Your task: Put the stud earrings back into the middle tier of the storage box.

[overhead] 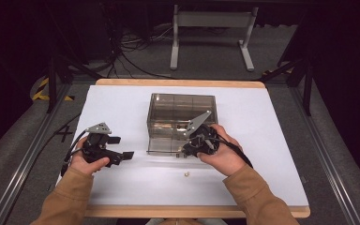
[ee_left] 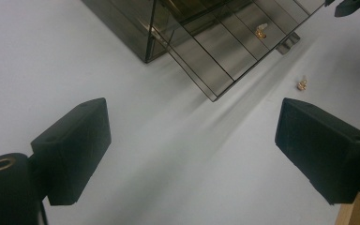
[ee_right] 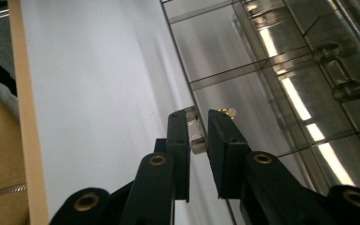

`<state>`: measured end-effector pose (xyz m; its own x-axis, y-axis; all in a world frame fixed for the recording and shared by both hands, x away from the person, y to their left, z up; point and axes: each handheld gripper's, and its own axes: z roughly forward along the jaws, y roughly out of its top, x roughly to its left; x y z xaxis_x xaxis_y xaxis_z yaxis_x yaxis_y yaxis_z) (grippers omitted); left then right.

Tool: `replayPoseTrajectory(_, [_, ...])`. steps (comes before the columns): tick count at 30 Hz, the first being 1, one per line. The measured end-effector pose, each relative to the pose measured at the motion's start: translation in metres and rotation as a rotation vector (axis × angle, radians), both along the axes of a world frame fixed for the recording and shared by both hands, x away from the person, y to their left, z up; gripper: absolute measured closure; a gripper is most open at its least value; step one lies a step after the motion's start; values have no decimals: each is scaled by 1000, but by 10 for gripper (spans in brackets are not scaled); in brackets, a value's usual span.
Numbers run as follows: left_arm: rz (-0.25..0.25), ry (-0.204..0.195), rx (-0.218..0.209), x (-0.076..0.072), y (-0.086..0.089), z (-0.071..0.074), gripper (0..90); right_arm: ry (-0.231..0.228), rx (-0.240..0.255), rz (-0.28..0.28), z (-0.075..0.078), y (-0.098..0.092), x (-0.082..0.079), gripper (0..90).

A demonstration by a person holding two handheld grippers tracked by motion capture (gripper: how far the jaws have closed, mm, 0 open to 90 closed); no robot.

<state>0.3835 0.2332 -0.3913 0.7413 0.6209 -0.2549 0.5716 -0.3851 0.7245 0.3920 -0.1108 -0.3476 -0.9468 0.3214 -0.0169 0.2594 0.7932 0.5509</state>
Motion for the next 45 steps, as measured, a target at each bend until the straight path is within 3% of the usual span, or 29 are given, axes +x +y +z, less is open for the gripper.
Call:
replayPoseTrajectory(13, [2,1,-1,0,0,0,111,43,-51,62,0,-6,-9,791])
replayPoseTrajectory(29, [0,0,-2,0,0,0,111,80,-39,103,-9,-13,-15,777])
replayPoseTrajectory(45, [-4,-1,1,-1,0,1,111,131,-146,115,-28,-6,-16,734])
